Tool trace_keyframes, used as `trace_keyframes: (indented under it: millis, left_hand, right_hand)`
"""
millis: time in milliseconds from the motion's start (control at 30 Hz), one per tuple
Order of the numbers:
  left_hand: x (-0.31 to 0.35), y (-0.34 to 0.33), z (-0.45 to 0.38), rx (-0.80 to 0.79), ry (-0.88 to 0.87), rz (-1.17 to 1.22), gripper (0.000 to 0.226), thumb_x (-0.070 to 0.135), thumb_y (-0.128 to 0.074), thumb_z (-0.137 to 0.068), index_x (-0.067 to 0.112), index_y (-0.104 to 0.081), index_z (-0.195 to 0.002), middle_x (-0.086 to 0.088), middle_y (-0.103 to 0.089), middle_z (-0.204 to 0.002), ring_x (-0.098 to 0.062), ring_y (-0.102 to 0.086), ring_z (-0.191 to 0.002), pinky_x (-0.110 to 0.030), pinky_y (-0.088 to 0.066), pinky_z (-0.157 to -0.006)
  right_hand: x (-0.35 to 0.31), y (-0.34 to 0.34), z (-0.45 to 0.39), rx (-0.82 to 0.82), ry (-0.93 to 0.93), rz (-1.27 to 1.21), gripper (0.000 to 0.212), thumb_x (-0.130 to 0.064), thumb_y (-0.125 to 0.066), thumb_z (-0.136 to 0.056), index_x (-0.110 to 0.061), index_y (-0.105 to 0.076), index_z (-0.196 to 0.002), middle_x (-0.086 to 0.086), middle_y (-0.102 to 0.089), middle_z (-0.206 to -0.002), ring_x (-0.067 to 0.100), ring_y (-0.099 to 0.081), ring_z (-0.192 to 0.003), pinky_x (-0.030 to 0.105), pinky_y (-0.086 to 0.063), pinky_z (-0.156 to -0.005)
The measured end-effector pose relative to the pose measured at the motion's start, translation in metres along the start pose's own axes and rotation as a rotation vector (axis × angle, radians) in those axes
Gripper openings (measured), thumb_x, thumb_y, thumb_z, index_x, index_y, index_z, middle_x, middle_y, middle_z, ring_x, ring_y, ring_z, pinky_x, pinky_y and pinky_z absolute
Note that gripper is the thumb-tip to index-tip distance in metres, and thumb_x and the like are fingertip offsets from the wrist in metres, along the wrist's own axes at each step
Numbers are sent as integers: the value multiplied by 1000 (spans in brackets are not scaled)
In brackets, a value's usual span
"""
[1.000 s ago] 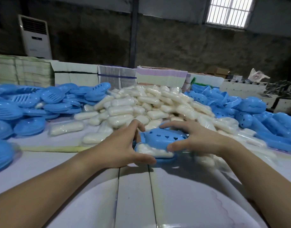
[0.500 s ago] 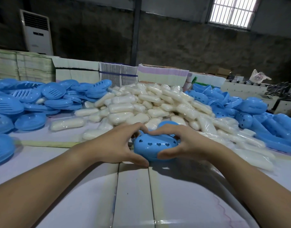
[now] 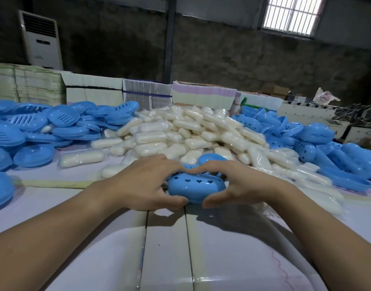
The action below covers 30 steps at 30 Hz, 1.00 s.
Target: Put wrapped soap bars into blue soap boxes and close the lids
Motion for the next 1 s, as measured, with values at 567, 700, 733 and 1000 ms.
trace_keyframes:
  millis: [567, 700, 733, 1000]
  left_hand:
    - [-20, -2, -1, 93, -1, 138, 27, 80, -55, -73, 62, -46, -90, 17, -56, -89, 3, -50, -91, -24, -38, -69]
    - [-17, 0, -2, 122, 13, 119, 29, 78, -55, -74, 53, -45, -86, 15, -56, -88, 2, -50, -88, -24, -36, -68]
    - [-16, 2, -2, 133, 11, 126, 30, 77, -54, -74, 52, -46, -86, 16, -56, -87, 2, -50, -87, -24, -36, -68]
    - [-4, 18, 3, 263, -41, 93, 52, 75, -52, -77, 31, -63, -101, 13, -60, -85, -8, -52, -84, -35, -43, -72]
  right_hand:
    - [-8, 12, -1, 199, 47, 38, 41, -42, -76, -80, -38, -64, -119, -14, -66, -101, 6, -60, -89, 30, -51, -80]
    - [-7, 15, 0, 237, 48, 28, 45, -36, -80, -71, -38, -66, -114, -15, -68, -99, 6, -62, -88, 29, -52, -78]
    - [-8, 17, 1, 261, 54, 27, 43, -38, -78, -70, -37, -67, -112, -14, -68, -96, 7, -62, -85, 31, -52, -76]
    - [-5, 18, 2, 269, 87, -159, 44, -39, -75, -69, -38, -64, -112, -21, -64, -103, 6, -61, -96, 23, -50, -81]
Point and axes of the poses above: each hand's wrist, its own z-axis away from the middle knuckle, its own y-axis out of the back of the hand, x = y × z, the point moved 8 cm from there along -z, towards the middle knuckle
